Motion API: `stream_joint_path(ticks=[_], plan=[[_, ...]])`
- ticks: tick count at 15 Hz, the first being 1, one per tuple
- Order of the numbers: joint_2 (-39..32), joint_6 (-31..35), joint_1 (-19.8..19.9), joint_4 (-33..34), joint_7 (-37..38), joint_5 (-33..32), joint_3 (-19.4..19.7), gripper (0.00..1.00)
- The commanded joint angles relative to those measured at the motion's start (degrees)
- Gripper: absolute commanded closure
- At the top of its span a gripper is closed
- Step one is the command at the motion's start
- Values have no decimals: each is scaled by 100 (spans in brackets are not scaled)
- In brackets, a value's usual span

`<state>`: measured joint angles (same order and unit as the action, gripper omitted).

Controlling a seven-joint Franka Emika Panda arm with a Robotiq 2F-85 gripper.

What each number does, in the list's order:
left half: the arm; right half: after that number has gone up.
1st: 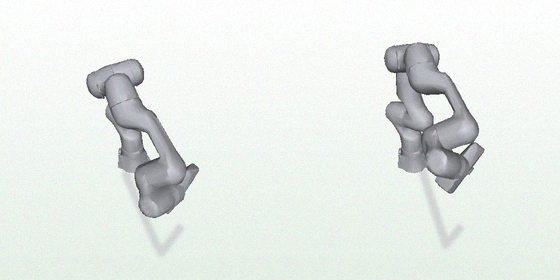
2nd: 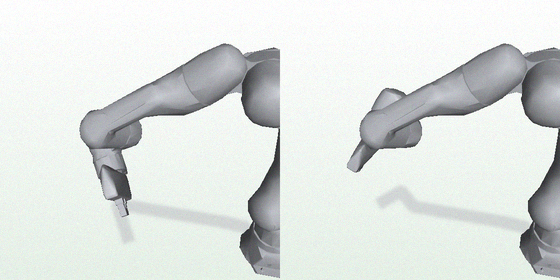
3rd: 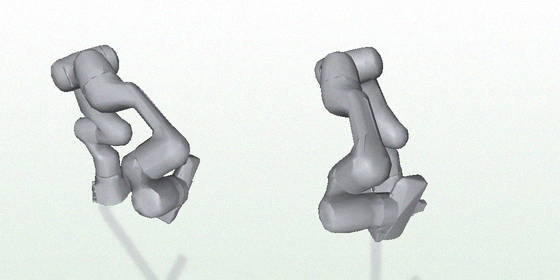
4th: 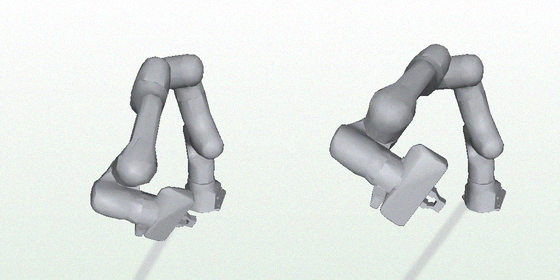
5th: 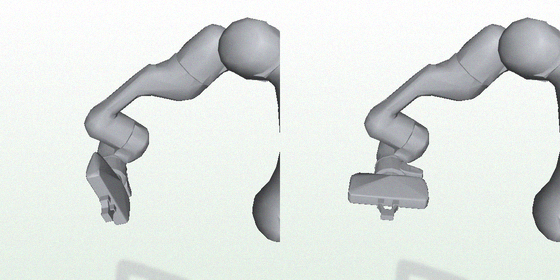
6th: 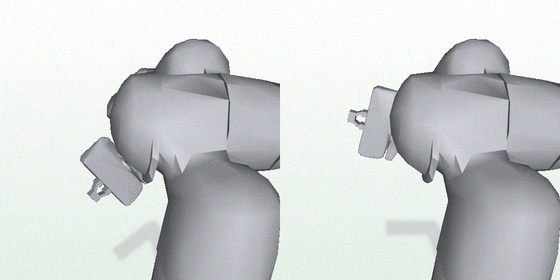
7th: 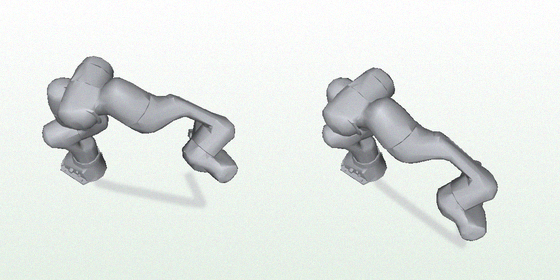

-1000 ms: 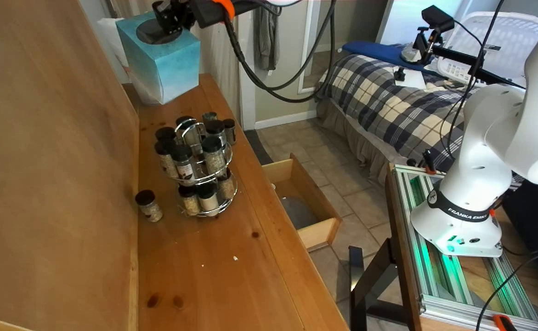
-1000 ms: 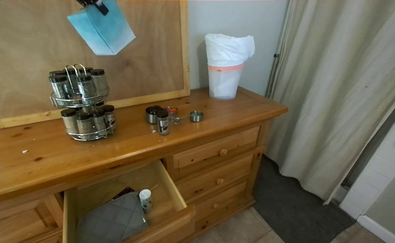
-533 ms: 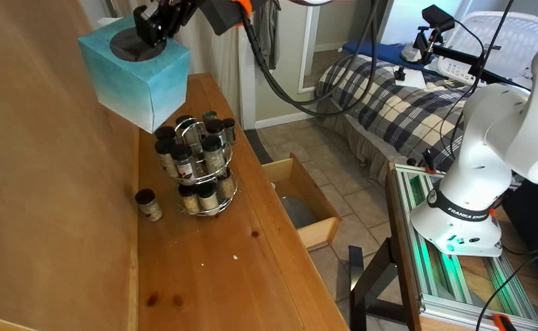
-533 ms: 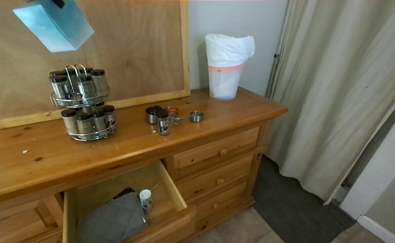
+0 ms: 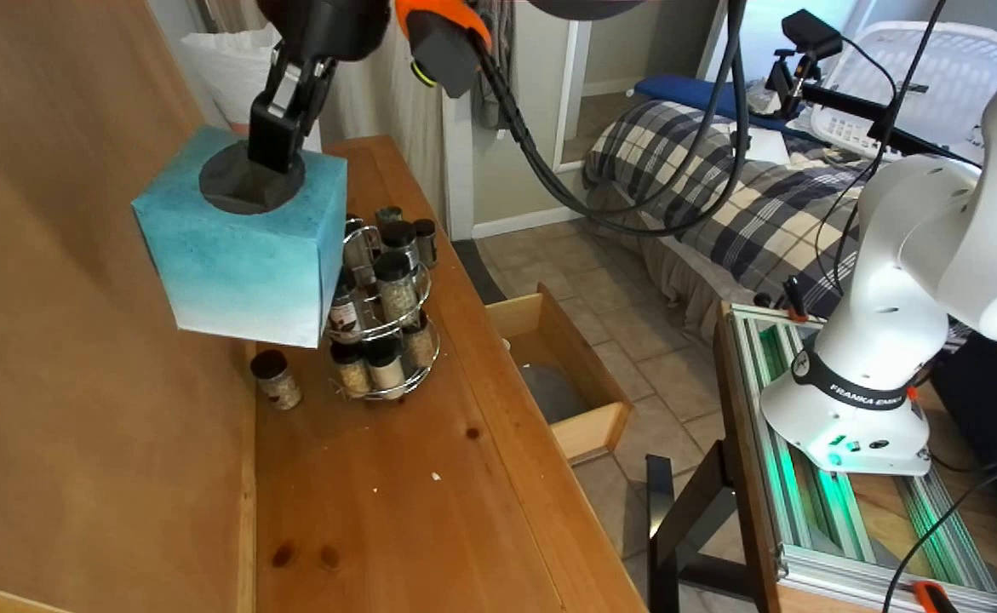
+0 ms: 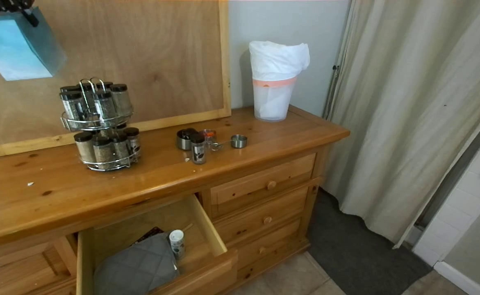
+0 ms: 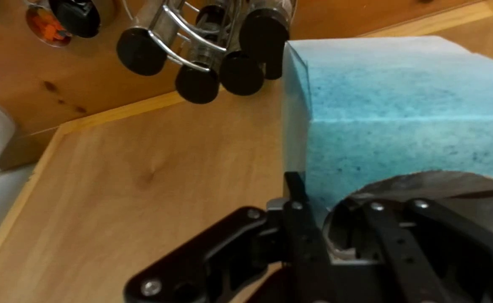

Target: Move the tissue box to the left.

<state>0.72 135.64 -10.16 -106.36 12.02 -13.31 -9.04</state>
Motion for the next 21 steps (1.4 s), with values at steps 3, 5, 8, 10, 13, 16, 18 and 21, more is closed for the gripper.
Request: stream_joint_path(ticks=[3,5,8,10,13,16,18,21], plan=[[-775,-91,31,466,-2280,1637,-77,98],[-1057,-305,74,625,-2963,2152,-161,98],[-1027,-230,74,420,-3025,2141,-174,93],[-1233,-356,107,573,-3367,2341,-233,93],[-1288,-405,120,672,-3451,2375,-245,93],[-1455,-574,112,795,-3632,2518,-339,98],[-1566,-690,115,731,-3895,2788,-506,98],[-1707,-841,48,586,-3888,2921,-702,98]])
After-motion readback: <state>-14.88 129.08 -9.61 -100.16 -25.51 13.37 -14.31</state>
